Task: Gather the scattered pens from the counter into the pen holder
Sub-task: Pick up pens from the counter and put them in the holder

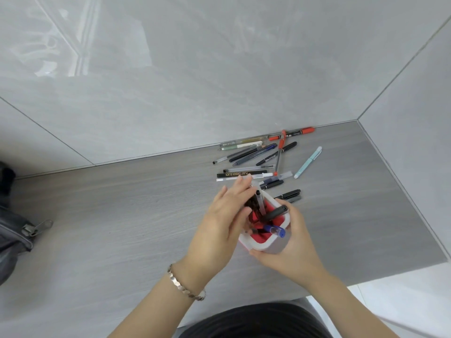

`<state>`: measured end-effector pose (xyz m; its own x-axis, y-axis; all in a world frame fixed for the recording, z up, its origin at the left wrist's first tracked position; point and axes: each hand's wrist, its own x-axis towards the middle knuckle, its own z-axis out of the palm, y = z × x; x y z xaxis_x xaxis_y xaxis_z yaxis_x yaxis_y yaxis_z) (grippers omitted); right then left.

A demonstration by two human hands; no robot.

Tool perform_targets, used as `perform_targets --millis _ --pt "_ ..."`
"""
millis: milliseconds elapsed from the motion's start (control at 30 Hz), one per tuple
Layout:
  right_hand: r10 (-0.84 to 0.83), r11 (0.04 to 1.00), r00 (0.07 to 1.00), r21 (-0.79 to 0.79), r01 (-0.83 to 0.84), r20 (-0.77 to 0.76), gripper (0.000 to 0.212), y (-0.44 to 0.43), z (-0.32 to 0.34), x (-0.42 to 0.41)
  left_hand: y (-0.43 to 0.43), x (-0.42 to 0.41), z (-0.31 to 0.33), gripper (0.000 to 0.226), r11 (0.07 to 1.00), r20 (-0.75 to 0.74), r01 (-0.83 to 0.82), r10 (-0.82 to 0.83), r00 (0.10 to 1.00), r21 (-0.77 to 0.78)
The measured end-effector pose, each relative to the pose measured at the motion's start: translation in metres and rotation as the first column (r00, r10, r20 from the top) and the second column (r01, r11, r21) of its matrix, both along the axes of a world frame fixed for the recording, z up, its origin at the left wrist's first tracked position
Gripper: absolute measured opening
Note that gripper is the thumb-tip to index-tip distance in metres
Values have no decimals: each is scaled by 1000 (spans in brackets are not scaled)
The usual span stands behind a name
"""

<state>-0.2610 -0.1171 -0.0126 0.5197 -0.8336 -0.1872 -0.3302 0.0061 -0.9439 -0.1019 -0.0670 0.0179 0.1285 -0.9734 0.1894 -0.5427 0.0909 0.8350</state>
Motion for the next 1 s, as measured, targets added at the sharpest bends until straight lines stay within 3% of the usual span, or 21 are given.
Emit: perform_targets --millis 100,200,267,333,400,500,600,667,767,833,900,933,967,1000 --pt "12 998 1000 -56 -12 0 84 -3 4 -5 7 -10 -4 48 990 171 127 -136 976 62" --pt "-24 997 1000 -70 23 -8 83 -9 6 -16 2 -13 0 50 959 58 277 -281 958 62" --pt "-97 991 995 -95 94 -25 82 -17 5 -30 -12 -12 -3 47 982 -75 183 -180 981 36" --pt "-188 977 979 -113 179 -73 83 -26 3 -47 -32 -10 -17 45 989 -93 -50 63 994 139" --pt "-281 955 954 -125 268 -104 80 -39 -3 -67 -55 -11 -36 40 923 28 -146 146 989 355" --pt "-388 921 908 -119 372 -161 89 -54 -12 -88 -86 -26 -62 38 872 235 -37 -91 968 488" --pt "-451 892 881 -121 436 -147 89 -65 -13 -95 -109 -41 -77 37 823 471 6 -331 818 568" --pt "-450 892 882 -123 436 -140 86 -69 -12 -93 -118 -46 -84 33 807 588 -50 -385 712 589" --pt "-421 906 899 -100 411 -123 88 -69 -15 -87 -117 -47 -91 27 779 654 -134 -405 639 613" --pt "-392 919 910 -89 383 -134 93 -65 -17 -80 -104 -43 -88 26 749 628 -155 -404 665 645" --pt "-351 936 926 -66 345 -137 93 -61 -14 -70 -84 -31 -79 25 727 483 -143 -284 828 672" --pt "-337 941 936 -51 334 -104 90 -60 -14 -67 -73 -23 -73 21 732 325 -148 -106 940 666" --pt "-323 946 942 -39 321 -87 88 -58 -13 -62 -61 -14 -66 15 733 119 -145 88 989 664" --pt "-306 952 949 -31 304 -80 86 -56 -11 -57 -51 -6 -57 13 750 -71 -144 247 966 646"
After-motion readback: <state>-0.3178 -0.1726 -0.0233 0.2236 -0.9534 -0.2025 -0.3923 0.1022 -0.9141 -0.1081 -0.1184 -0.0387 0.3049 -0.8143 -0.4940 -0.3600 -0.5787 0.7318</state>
